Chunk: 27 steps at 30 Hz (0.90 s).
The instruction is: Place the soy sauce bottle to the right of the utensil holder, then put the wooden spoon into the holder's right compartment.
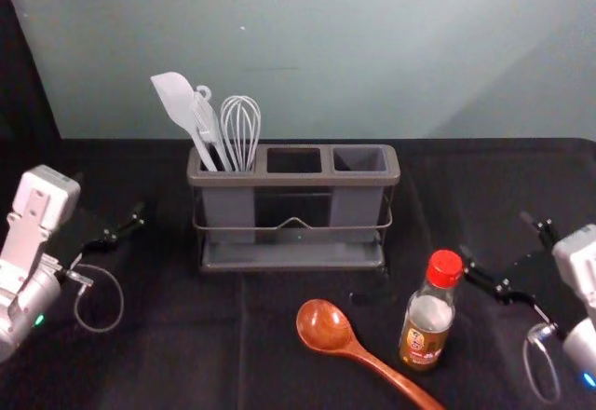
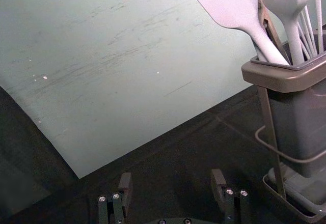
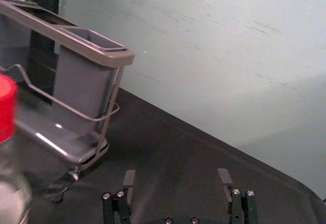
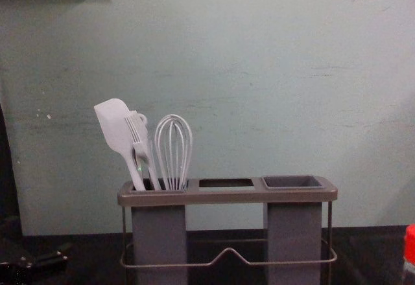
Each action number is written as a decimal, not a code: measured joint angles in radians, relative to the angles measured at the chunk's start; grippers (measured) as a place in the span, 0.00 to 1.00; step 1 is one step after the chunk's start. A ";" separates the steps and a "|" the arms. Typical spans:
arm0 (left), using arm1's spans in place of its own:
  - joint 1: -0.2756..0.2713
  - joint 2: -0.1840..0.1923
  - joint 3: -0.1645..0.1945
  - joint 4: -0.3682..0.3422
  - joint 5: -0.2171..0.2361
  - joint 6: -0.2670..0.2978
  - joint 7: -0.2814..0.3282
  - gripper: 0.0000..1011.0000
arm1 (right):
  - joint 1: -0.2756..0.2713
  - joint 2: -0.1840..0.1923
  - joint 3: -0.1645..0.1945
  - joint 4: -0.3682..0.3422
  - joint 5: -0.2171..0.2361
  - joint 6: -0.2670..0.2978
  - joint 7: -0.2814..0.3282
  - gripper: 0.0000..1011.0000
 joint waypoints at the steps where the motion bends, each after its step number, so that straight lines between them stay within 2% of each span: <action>1: 0.000 0.000 0.000 0.000 0.000 0.000 0.000 1.00 | -0.027 0.013 0.011 -0.024 0.000 0.000 -0.004 0.99; 7: 0.000 0.000 0.000 0.000 0.000 0.000 0.000 1.00 | -0.123 0.063 0.057 -0.115 0.015 0.003 -0.004 0.99; 10: 0.000 0.000 0.000 0.000 0.000 0.000 0.000 1.00 | -0.194 0.104 0.098 -0.183 0.030 0.008 -0.002 0.99; 15: 0.000 0.000 0.000 0.000 0.000 0.000 0.000 1.00 | -0.282 0.147 0.150 -0.253 0.066 -0.005 0.016 0.99; 20: 0.000 0.000 0.000 0.000 0.000 0.000 0.000 1.00 | -0.358 0.174 0.194 -0.304 0.147 -0.046 0.080 0.99; 24: 0.000 0.000 0.000 0.000 0.000 0.000 0.000 1.00 | -0.385 0.176 0.206 -0.326 0.210 -0.078 0.136 0.99; 27: 0.000 0.000 0.000 0.000 0.000 0.000 0.000 1.00 | -0.387 0.168 0.204 -0.330 0.250 -0.093 0.174 0.99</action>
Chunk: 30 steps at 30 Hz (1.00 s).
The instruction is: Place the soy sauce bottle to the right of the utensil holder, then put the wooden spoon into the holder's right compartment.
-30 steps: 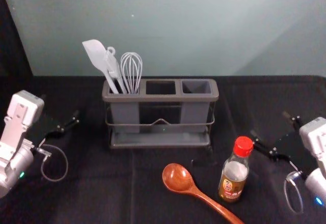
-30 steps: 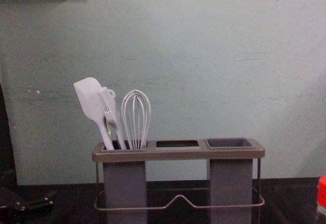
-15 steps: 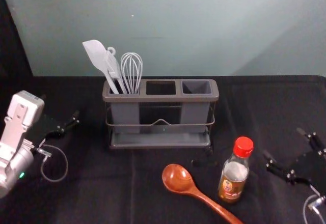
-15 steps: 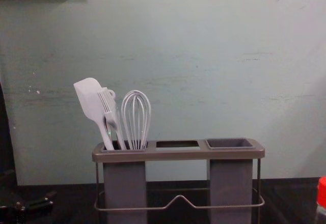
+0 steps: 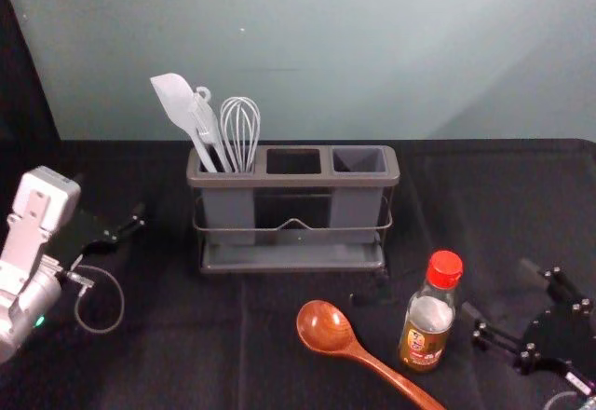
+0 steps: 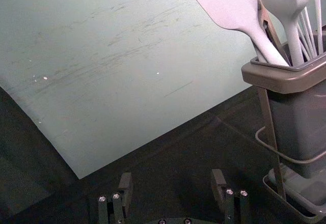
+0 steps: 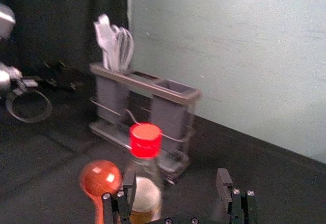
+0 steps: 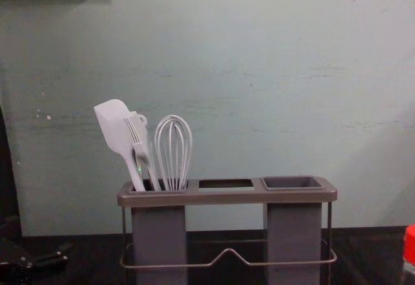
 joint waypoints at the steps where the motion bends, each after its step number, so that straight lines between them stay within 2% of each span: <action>1: 0.000 0.000 0.000 0.000 0.000 0.000 0.000 1.00 | 0.005 -0.009 -0.006 0.000 0.028 -0.005 0.025 0.99; 6: 0.000 0.000 0.000 0.000 0.000 0.000 0.000 1.00 | 0.041 -0.056 -0.033 0.016 0.103 -0.013 0.093 0.99; 10: 0.000 0.000 0.000 0.000 0.000 0.000 0.000 1.00 | 0.067 -0.087 -0.049 0.027 0.112 -0.013 0.104 0.99; 16: 0.000 0.000 0.000 0.000 0.000 0.000 0.000 1.00 | 0.136 -0.153 -0.089 0.065 0.066 0.015 0.101 0.99; 20: 0.000 0.000 0.000 0.000 0.000 0.000 0.000 1.00 | 0.155 -0.179 -0.103 0.080 0.038 0.019 0.100 0.99; 22: 0.000 0.000 0.000 0.000 0.000 0.000 0.000 1.00 | 0.160 -0.192 -0.108 0.082 0.016 0.021 0.093 0.99; 30: 0.000 0.000 0.000 0.000 0.000 0.000 0.000 1.00 | 0.158 -0.216 -0.104 0.078 -0.023 0.021 0.085 0.99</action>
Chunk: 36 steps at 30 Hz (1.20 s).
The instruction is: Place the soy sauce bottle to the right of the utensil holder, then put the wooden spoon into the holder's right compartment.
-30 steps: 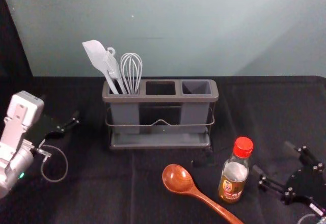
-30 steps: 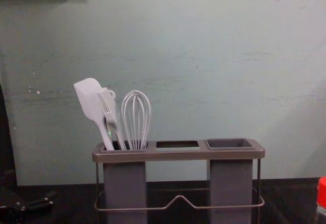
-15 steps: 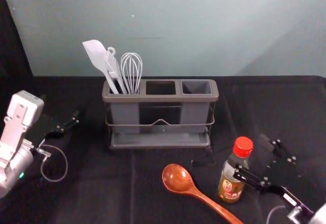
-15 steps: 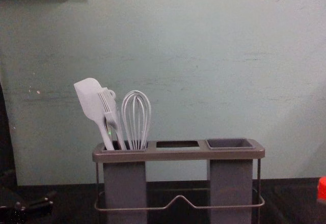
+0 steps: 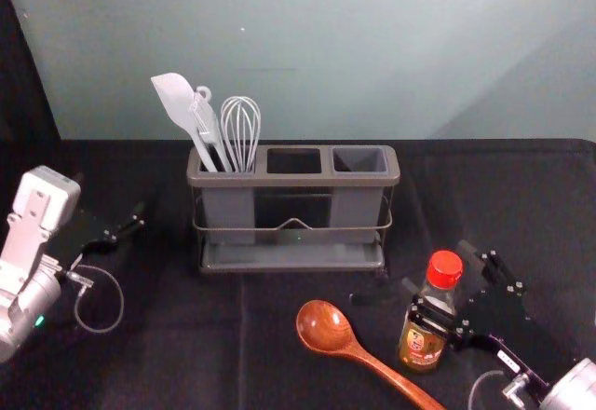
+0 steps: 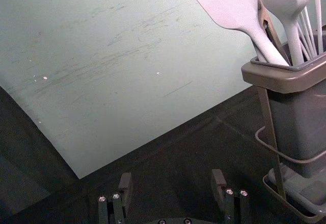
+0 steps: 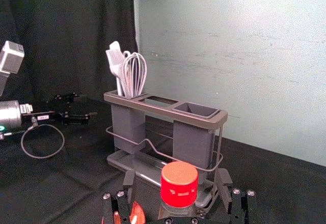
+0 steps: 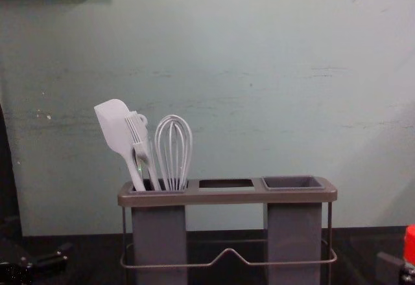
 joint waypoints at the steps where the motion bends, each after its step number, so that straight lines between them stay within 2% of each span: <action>1: 0.000 0.000 0.000 0.000 0.000 0.000 0.000 1.00 | -0.001 -0.002 0.001 0.000 -0.002 0.000 0.000 0.99; 28: 0.000 0.000 0.000 0.000 0.000 0.000 0.000 1.00 | -0.021 -0.061 0.045 0.005 -0.022 0.011 0.050 0.99; 36: 0.000 0.000 0.000 0.000 0.000 0.000 0.000 1.00 | -0.030 -0.078 0.063 0.002 -0.026 0.018 0.065 0.79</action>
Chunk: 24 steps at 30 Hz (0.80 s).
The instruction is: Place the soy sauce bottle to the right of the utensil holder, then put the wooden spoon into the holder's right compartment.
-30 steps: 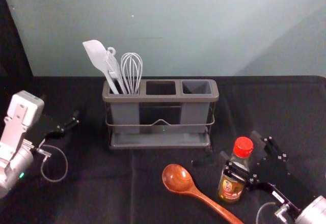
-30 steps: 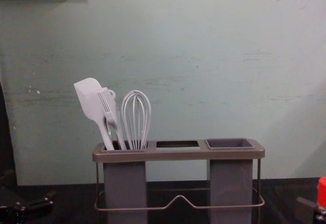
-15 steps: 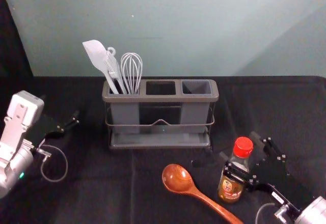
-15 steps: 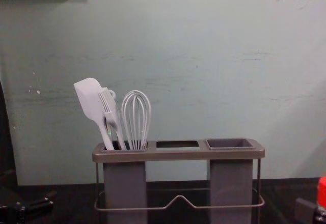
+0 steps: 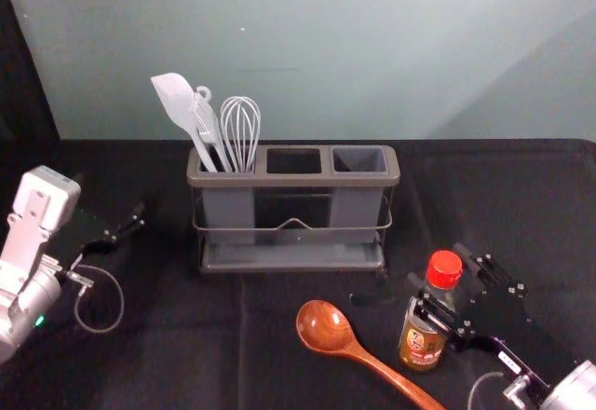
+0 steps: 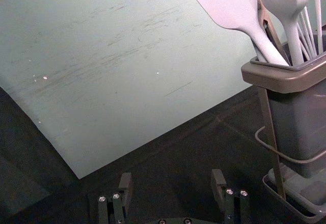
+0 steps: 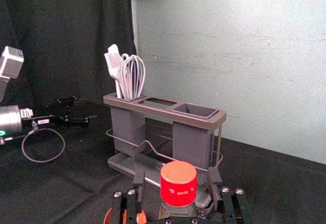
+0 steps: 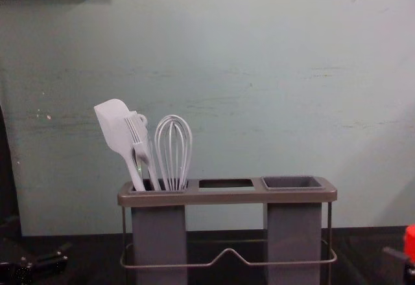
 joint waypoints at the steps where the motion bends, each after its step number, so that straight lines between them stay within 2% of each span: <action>1: 0.000 0.000 0.000 0.000 0.000 0.000 0.000 1.00 | 0.000 0.000 0.000 0.000 0.000 0.000 0.000 0.78; 2: 0.000 0.000 0.000 0.000 0.000 0.000 0.000 1.00 | -0.001 -0.003 0.003 0.000 -0.002 0.001 0.004 0.73; 3: 0.000 0.000 0.000 0.000 0.000 0.000 0.000 1.00 | -0.001 -0.004 0.004 0.000 -0.003 0.001 0.006 0.73; 6: 0.000 0.000 0.000 0.000 0.000 0.000 0.000 1.00 | -0.003 -0.009 0.009 -0.001 -0.006 0.004 0.013 0.65; 13: 0.000 0.000 0.000 0.000 0.000 0.000 0.000 1.00 | -0.006 -0.023 0.021 -0.001 -0.013 0.011 0.029 0.39; 19: 0.000 0.000 0.000 0.000 0.000 0.000 0.000 1.00 | -0.010 -0.032 0.038 -0.003 -0.015 0.014 0.036 0.38; 24: 0.000 0.000 0.000 0.000 0.000 0.000 0.000 1.00 | -0.005 -0.033 0.082 -0.010 -0.006 0.020 0.036 0.38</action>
